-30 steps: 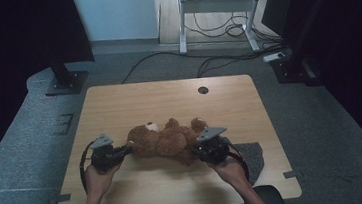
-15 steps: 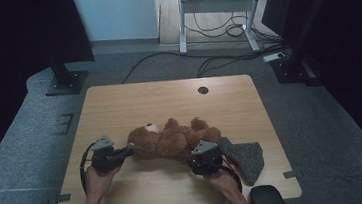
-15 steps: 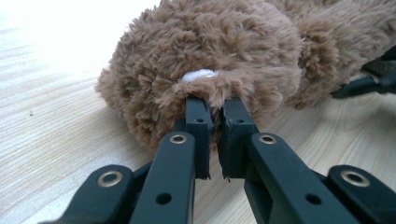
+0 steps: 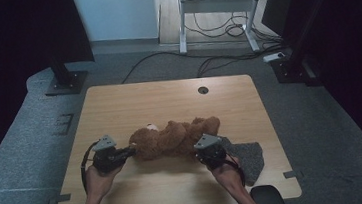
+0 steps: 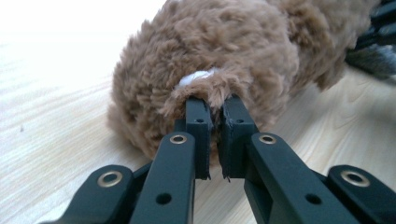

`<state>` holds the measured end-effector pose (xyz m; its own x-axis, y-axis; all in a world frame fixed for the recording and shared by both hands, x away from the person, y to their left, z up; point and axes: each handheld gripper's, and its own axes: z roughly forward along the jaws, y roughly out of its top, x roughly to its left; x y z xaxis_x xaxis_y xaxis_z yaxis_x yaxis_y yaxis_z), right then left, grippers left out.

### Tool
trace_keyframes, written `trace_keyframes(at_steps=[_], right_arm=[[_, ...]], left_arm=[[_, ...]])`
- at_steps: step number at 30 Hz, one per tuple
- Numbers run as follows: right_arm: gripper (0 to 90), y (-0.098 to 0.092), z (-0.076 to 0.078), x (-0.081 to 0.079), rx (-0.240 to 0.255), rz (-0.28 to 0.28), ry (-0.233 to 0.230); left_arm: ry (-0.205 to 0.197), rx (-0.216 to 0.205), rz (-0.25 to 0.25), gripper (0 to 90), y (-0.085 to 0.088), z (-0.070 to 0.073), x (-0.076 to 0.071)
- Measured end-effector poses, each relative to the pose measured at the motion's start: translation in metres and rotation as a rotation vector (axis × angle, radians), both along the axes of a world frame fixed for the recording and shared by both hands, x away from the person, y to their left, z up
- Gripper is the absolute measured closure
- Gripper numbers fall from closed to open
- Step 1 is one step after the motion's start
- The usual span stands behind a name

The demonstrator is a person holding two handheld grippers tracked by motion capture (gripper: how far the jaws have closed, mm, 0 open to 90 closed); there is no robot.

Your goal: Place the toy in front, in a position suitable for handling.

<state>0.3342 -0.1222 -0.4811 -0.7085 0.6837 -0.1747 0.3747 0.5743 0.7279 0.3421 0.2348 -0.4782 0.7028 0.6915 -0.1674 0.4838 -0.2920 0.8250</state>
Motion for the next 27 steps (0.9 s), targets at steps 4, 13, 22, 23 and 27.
trace_keyframes(at_steps=[4,13,22,23,27], right_arm=[[84.9,-0.007,0.028,-0.004,0.003,0.018,-0.012],[85.2,-0.009,0.08,-0.007,-0.016,0.078,-0.003],[85.0,-0.002,0.071,0.036,-0.029,0.065,0.064],[84.8,-0.002,0.071,0.041,-0.024,0.064,0.07],[83.4,0.0,0.069,0.061,-0.002,0.042,0.082]], left_arm=[[-0.017,-0.023,-0.008,83.0,-0.002,0.011,-0.005],[0.011,-0.041,0.005,81.7,0.0,0.023,-0.005],[0.032,0.009,0.05,73.4,0.001,-0.002,0.018],[0.026,0.011,0.058,71.8,0.001,-0.003,0.02],[0.017,0.016,0.075,67.5,0.003,-0.006,0.026]])
